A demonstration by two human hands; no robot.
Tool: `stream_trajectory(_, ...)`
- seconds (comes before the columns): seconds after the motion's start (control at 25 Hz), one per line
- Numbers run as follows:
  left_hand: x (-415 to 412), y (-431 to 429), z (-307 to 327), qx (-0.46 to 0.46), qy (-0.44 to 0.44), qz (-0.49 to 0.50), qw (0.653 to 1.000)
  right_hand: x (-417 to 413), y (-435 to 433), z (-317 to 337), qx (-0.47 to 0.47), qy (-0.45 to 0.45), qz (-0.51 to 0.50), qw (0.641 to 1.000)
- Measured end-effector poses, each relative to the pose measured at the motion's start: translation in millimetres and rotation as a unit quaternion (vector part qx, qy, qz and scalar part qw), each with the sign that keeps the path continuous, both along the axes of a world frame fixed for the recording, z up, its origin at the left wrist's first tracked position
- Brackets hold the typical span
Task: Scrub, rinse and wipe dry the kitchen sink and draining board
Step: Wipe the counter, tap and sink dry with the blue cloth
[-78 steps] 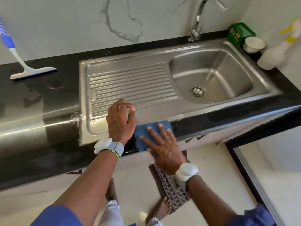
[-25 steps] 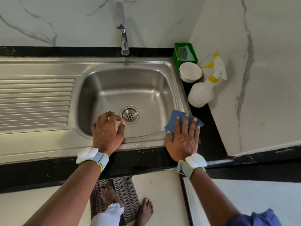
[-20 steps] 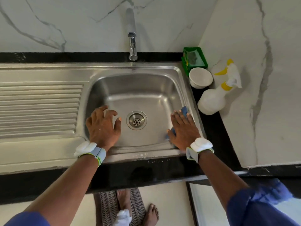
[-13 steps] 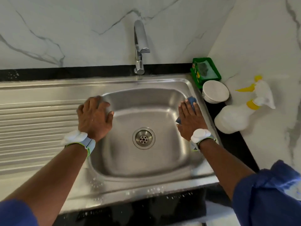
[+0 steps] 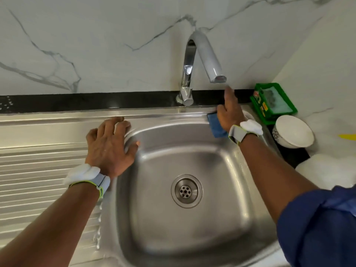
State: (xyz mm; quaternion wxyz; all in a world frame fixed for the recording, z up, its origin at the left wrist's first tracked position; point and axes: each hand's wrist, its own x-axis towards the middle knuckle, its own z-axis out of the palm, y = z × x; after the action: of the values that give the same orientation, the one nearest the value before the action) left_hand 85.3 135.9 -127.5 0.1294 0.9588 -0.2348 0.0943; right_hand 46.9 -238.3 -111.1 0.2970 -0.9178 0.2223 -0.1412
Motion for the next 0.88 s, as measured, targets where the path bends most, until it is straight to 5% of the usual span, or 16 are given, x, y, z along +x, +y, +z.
stream_trajectory(0.08,1.3,2.3,0.4,-0.005,-0.002,0.001,1.0,15.5,-3.9,11.7,0.006,-0.065,0.01,0.998)
stream_trajectory(0.2,-1.0,0.8,0.0,-0.003,0.001,0.001,1.0,8.1,-9.1,12.9,-0.209,-0.037,-0.128,0.969)
stream_trajectory(0.28,0.4,1.4,1.3,-0.003,0.006,0.002,1.0,-3.3,5.5,-1.7,-0.287,-0.05,-0.105,0.951)
stream_trajectory(0.4,-0.6,-0.7,2.1,-0.001,0.006,0.002,1.0,-4.3,6.4,-26.4,-0.248,0.08,-0.037,0.965)
stream_trajectory(0.64,0.0,0.2,3.8,-0.005,0.003,0.008,1.0,45.2,14.9,-8.8,-0.087,0.103,-0.318,0.938)
stream_trajectory(0.72,-0.2,0.0,3.5,-0.002,0.005,0.009,1.0,53.3,52.1,-7.4,-0.108,0.063,-0.235,0.964)
stream_trajectory(0.8,0.2,-0.4,4.1,-0.006,0.006,0.008,1.0,43.6,83.5,-10.9,-0.123,-0.005,-0.044,0.991)
stream_trajectory(0.88,0.3,-0.3,3.8,-0.006,0.008,0.005,1.0,29.5,69.0,-11.0,-0.131,-0.038,0.083,0.987)
